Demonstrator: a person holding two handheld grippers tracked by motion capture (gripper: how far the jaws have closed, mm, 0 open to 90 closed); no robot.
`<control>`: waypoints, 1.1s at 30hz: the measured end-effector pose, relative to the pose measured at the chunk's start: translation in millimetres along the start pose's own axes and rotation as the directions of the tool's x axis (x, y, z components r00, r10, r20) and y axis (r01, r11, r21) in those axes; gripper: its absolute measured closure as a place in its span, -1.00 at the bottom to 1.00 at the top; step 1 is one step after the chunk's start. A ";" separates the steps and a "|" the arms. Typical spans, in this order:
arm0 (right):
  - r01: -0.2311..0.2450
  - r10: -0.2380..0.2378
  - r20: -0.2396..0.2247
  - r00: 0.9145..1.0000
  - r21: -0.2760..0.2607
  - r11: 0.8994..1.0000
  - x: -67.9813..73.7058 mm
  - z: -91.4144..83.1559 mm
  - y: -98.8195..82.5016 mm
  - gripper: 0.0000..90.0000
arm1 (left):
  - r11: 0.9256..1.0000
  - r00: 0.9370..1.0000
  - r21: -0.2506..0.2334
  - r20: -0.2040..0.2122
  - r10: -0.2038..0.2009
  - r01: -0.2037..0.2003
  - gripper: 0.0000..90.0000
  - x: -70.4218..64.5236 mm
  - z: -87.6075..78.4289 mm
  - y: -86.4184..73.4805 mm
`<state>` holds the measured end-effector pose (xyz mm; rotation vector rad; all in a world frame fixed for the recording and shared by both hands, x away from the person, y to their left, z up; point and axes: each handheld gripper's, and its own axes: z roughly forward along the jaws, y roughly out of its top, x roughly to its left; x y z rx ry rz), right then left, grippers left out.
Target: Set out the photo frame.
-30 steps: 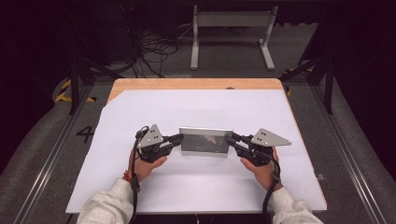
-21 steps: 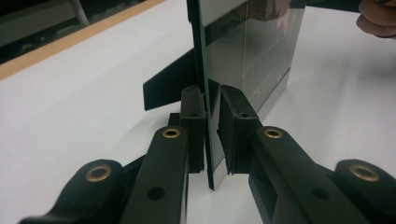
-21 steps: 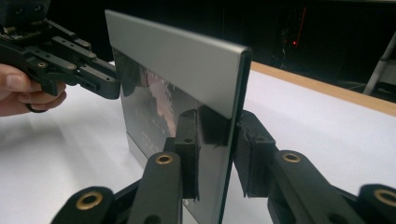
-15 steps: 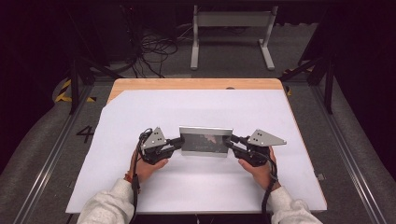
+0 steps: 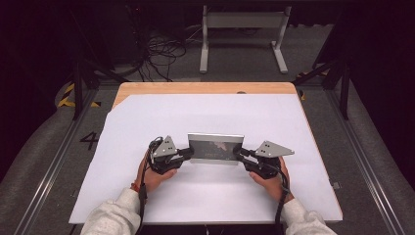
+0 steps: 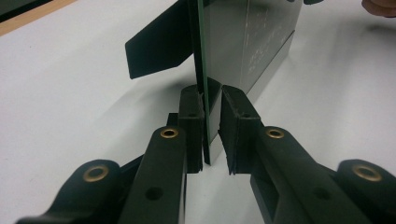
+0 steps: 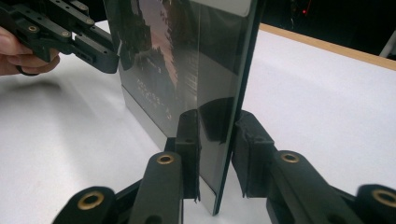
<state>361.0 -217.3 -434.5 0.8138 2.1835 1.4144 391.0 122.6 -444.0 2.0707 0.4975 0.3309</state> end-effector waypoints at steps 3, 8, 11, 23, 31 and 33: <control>-0.001 0.001 -0.003 1.000 0.000 1.000 -0.4 -0.2 -0.4 0.64 | 1.000 1.000 0.015 0.001 -0.004 0.004 0.75 0.1 2.2 -0.8; -0.023 0.023 0.012 1.000 0.016 1.000 -1.5 3.0 -4.4 0.64 | 1.000 1.000 0.026 0.008 -0.016 0.016 0.75 0.5 4.0 -2.0; -0.030 0.030 0.015 0.999 0.024 0.999 -2.7 4.7 -6.3 0.65 | 0.999 1.000 0.051 0.001 -0.012 0.012 0.74 -0.4 6.6 -2.7; -0.041 0.041 0.018 0.999 0.033 0.999 -4.1 6.7 -9.6 0.67 | 0.998 1.000 0.068 -0.001 -0.015 0.015 0.74 0.0 9.9 -4.5; -0.041 0.039 0.036 0.999 0.042 0.998 -3.8 8.6 -11.0 0.68 | 0.998 1.000 0.068 -0.014 -0.015 0.016 0.73 0.2 11.3 -5.1; -0.044 0.042 0.033 0.999 0.041 0.998 -4.5 8.9 -11.6 0.68 | 0.998 1.000 0.068 -0.017 -0.014 0.016 0.73 0.0 11.6 -5.1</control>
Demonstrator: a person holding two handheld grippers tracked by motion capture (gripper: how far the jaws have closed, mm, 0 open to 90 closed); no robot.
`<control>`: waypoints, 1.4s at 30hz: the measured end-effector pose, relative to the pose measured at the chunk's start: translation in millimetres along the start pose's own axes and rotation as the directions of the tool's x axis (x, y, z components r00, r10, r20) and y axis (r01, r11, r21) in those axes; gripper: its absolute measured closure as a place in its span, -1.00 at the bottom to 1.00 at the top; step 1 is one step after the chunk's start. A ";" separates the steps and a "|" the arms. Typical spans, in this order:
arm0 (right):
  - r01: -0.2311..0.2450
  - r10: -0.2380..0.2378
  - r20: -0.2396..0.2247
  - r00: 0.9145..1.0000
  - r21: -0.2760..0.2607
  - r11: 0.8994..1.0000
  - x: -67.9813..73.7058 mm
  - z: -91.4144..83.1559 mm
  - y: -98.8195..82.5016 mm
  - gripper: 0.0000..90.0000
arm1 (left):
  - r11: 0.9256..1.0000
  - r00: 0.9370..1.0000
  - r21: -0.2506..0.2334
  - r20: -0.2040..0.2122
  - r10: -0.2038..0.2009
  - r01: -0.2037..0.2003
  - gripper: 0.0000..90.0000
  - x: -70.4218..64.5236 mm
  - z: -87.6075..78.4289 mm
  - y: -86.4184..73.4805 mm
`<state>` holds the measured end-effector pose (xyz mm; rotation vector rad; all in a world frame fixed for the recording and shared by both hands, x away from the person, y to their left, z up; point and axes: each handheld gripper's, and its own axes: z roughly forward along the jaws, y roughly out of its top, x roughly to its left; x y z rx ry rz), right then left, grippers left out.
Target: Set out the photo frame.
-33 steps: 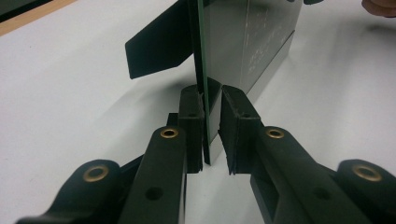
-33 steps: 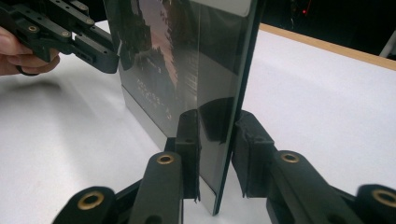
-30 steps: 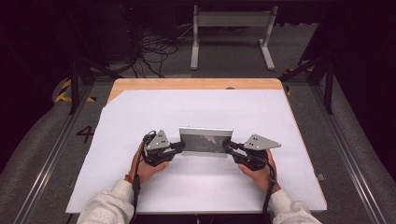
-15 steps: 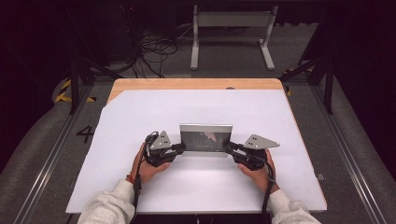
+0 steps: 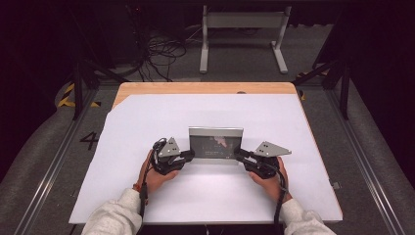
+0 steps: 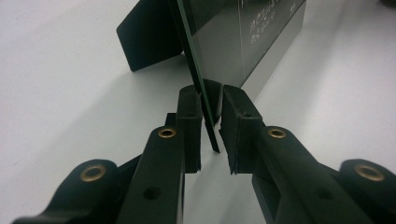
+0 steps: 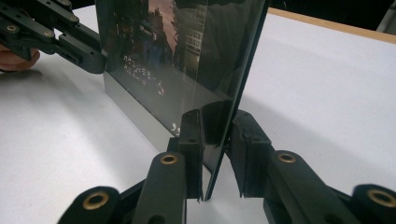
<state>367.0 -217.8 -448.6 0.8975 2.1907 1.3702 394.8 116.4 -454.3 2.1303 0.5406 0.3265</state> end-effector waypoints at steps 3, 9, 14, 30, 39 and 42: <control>-0.007 0.007 -0.002 1.000 0.001 1.000 -0.4 0.3 -0.4 0.68 | 1.000 1.000 -0.001 0.000 -0.002 0.002 0.73 0.2 0.3 -0.1; -0.008 0.008 -0.006 1.000 -0.001 1.000 -1.1 0.6 -1.1 0.68 | 1.000 1.000 -0.002 -0.003 -0.002 0.002 0.72 -0.3 0.4 -0.2; -0.002 0.002 -0.004 1.000 0.003 1.000 -0.6 0.7 -1.6 0.68 | 1.000 1.000 0.008 -0.009 0.010 -0.010 0.72 -1.5 1.7 -1.4; 0.004 -0.004 -0.003 1.000 0.019 1.000 0.2 4.0 -3.4 0.66 | 1.000 1.000 0.028 -0.023 0.007 -0.007 0.69 -2.2 7.4 -3.4; 0.005 -0.005 0.000 1.000 0.021 1.000 -0.2 5.5 -3.1 0.65 | 1.000 1.000 0.030 -0.022 0.000 0.001 0.68 -1.3 8.9 -3.4; 0.012 -0.012 0.001 1.000 0.027 1.000 -0.5 5.6 -2.8 0.65 | 0.999 1.000 0.036 -0.024 0.000 0.000 0.67 -1.2 9.8 -3.5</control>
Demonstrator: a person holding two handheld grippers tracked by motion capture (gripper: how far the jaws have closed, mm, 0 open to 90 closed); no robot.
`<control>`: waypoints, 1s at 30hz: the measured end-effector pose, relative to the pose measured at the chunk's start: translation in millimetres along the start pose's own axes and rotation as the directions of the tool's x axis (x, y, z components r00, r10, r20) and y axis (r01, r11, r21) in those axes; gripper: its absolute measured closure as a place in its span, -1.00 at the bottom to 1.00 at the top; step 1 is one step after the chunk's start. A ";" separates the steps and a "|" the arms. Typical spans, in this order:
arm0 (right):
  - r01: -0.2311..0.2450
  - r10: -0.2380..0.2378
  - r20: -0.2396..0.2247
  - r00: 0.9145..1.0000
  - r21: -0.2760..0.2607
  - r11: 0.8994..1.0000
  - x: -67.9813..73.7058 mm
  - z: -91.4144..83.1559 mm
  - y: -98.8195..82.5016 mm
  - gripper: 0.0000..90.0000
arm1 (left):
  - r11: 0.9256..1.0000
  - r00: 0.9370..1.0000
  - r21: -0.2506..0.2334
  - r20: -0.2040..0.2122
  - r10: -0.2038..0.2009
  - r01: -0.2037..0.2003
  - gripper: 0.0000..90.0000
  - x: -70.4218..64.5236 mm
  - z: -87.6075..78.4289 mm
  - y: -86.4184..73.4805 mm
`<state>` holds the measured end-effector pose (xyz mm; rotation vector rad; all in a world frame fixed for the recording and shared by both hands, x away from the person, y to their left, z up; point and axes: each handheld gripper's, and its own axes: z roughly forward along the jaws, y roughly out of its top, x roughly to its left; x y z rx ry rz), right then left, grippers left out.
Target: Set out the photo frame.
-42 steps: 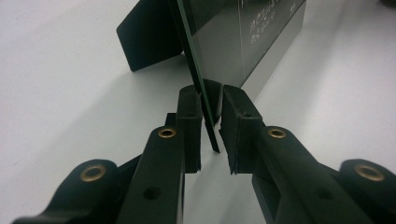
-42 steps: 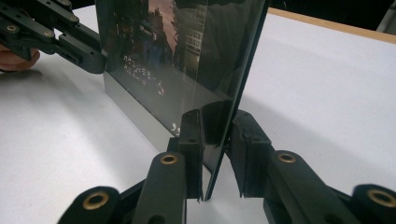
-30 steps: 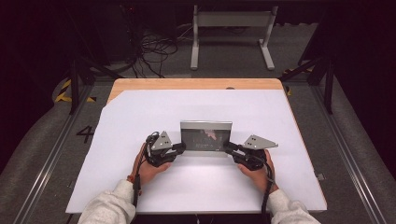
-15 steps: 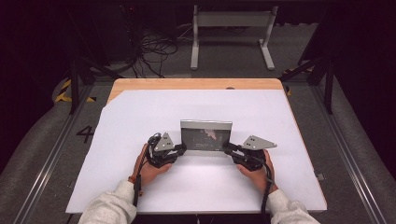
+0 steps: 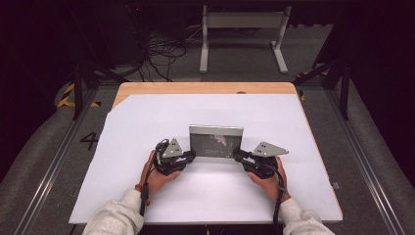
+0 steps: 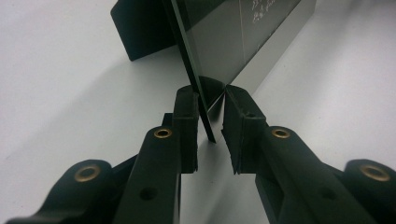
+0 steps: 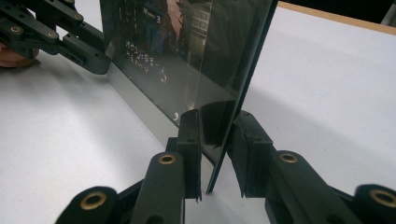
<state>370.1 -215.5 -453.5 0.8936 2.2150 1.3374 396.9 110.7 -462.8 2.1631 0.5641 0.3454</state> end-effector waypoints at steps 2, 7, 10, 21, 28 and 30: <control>-0.002 0.002 -0.001 1.000 0.002 1.000 -0.1 0.1 0.0 0.65 | 1.000 1.000 0.000 0.000 -0.001 0.001 0.67 0.2 0.0 0.1; 0.001 -0.001 0.000 1.000 0.006 1.000 0.3 0.3 0.5 0.65 | 1.000 1.000 0.002 -0.002 -0.003 0.003 0.67 -0.5 -0.1 0.1; 0.003 -0.003 0.005 1.000 0.010 1.000 1.0 0.4 0.9 0.64 | 1.000 1.000 0.004 -0.003 -0.001 0.001 0.67 -1.2 -0.5 0.3; 0.011 -0.011 0.039 0.999 -0.007 1.000 1.5 -4.3 8.6 0.61 | 1.000 1.000 -0.024 -0.007 0.005 -0.006 0.64 -2.7 -5.8 1.9; 0.025 -0.025 0.049 0.998 -0.003 1.000 3.7 -4.3 10.9 0.63 | 0.999 1.000 -0.042 -0.021 0.011 -0.012 0.62 -3.6 -10.1 4.2; 0.030 -0.030 0.053 0.998 -0.004 1.000 4.2 -4.4 11.6 0.63 | 0.998 1.000 -0.055 -0.023 0.009 -0.011 0.61 -3.2 -12.3 5.6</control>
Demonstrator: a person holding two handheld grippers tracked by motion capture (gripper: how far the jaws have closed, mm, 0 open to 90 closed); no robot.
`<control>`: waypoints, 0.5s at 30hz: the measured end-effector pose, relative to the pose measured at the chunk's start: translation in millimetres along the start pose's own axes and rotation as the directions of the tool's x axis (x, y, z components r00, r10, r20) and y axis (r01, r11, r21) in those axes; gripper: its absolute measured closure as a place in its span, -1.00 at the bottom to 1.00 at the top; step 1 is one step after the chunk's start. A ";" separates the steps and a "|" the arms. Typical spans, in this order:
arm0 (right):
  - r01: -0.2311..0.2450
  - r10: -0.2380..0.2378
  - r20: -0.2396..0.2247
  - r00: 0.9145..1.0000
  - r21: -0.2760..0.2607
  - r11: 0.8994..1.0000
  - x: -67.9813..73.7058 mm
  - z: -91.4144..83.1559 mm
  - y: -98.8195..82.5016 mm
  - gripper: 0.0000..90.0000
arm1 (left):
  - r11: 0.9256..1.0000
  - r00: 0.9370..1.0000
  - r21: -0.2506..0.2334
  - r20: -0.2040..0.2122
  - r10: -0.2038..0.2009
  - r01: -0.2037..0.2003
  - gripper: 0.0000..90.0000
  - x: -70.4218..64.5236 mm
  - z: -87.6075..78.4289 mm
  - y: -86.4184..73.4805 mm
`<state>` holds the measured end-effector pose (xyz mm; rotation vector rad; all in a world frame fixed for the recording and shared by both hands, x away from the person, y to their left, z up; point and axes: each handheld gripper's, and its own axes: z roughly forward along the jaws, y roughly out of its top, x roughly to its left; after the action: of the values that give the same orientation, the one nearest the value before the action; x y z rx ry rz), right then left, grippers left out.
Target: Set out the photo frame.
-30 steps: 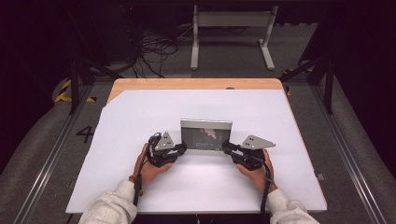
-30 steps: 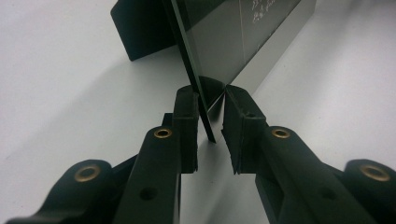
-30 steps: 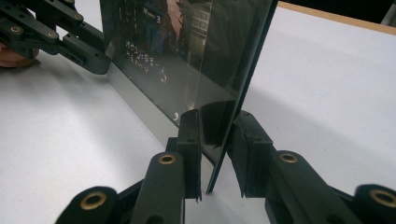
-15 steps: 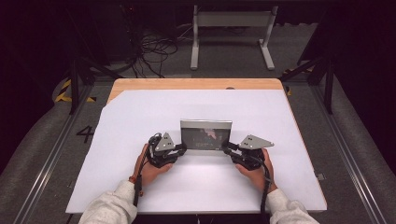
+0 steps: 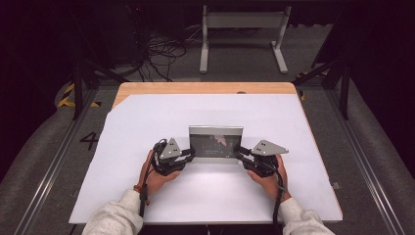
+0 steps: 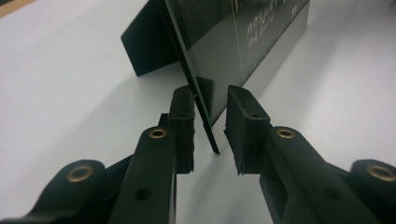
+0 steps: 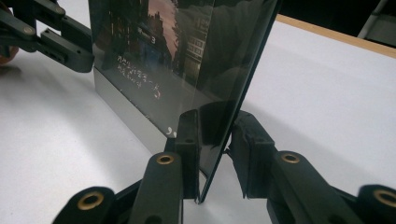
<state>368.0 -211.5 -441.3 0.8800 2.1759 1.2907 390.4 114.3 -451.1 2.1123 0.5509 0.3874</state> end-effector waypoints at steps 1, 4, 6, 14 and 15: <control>0.001 -0.001 0.002 1.000 -0.001 1.000 0.0 -0.3 0.5 0.63 | 1.000 1.000 -0.006 -0.004 -0.003 0.003 0.60 -0.2 -0.9 0.5; 0.001 -0.001 0.008 1.000 -0.011 1.000 -0.4 -2.2 2.4 0.63 | 1.000 1.000 -0.015 -0.012 -0.001 0.001 0.57 -0.9 -3.6 2.4; 0.003 -0.002 0.011 1.000 -0.016 1.000 -0.8 -3.6 3.6 0.62 | 1.000 1.000 -0.021 -0.014 0.002 -0.002 0.56 -0.7 -4.9 3.2; 0.029 -0.029 0.020 0.999 -0.006 1.000 0.6 -6.0 6.5 0.63 | 0.999 1.000 -0.043 -0.031 0.003 -0.004 0.52 -1.4 -10.6 6.7; 0.034 -0.034 0.022 0.999 -0.005 0.999 0.8 -6.2 6.6 0.63 | 0.999 0.999 -0.043 -0.032 0.003 -0.004 0.52 -1.5 -11.2 6.9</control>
<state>365.2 -212.2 -432.7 0.8478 2.1605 1.2641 385.6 117.8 -439.3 2.0688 0.5523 0.4322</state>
